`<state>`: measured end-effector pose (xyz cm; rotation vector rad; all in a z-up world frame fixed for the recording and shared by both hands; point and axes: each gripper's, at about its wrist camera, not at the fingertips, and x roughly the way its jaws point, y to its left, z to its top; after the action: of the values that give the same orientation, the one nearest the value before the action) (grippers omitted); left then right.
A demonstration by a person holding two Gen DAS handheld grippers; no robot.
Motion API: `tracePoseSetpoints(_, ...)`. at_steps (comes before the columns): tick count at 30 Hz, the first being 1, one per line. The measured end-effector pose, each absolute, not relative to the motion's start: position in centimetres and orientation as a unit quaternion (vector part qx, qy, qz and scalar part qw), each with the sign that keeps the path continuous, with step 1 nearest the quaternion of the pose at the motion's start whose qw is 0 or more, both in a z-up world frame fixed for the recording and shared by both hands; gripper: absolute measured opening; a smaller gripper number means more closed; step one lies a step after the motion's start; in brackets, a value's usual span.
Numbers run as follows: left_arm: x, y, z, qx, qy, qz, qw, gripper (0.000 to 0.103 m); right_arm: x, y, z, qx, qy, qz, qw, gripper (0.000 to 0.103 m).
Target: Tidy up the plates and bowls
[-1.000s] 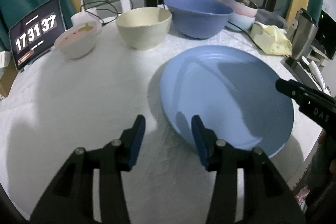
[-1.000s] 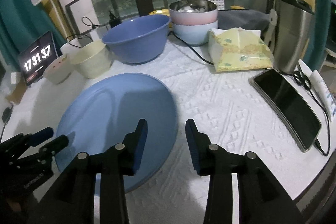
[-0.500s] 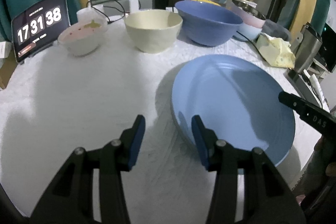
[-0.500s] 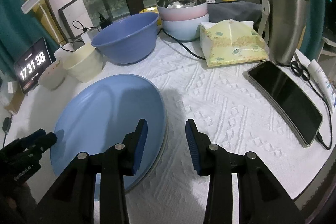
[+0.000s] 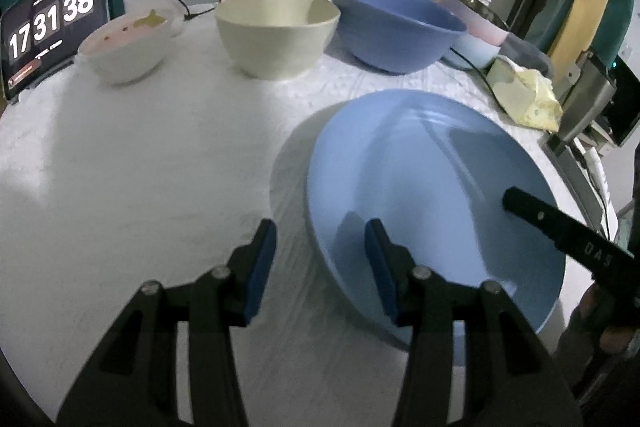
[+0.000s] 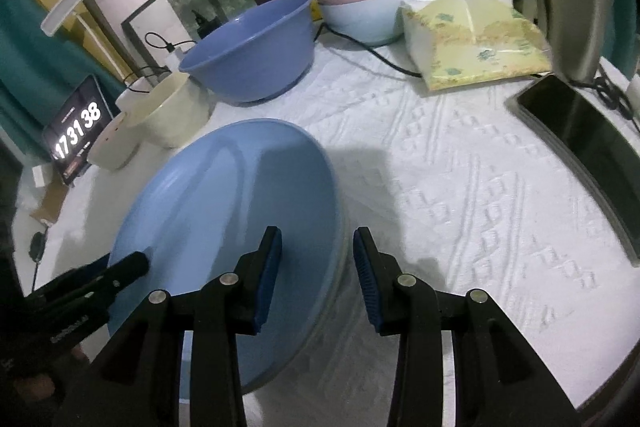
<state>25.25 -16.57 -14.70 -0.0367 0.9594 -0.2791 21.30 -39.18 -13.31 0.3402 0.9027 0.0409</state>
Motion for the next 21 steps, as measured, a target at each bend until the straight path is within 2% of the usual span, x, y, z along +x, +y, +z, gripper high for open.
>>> tracePoseSetpoints(3,25.1,-17.0,-14.7,-0.006,0.449,-0.139,0.883,0.047,21.4,-39.1,-13.3,0.165,0.432,0.015,0.887,0.04)
tracePoseSetpoints(5,25.1,-17.2,-14.7,-0.006,0.447,-0.15,0.882,0.04,21.4,-39.0,-13.3,0.163,0.43,0.014,0.888,0.04)
tracePoseSetpoints(21,24.4,-15.7,-14.1,-0.013,0.44,-0.14,0.887,0.038,21.1,-36.9,-12.1,0.131,0.424,0.012,0.896,0.038)
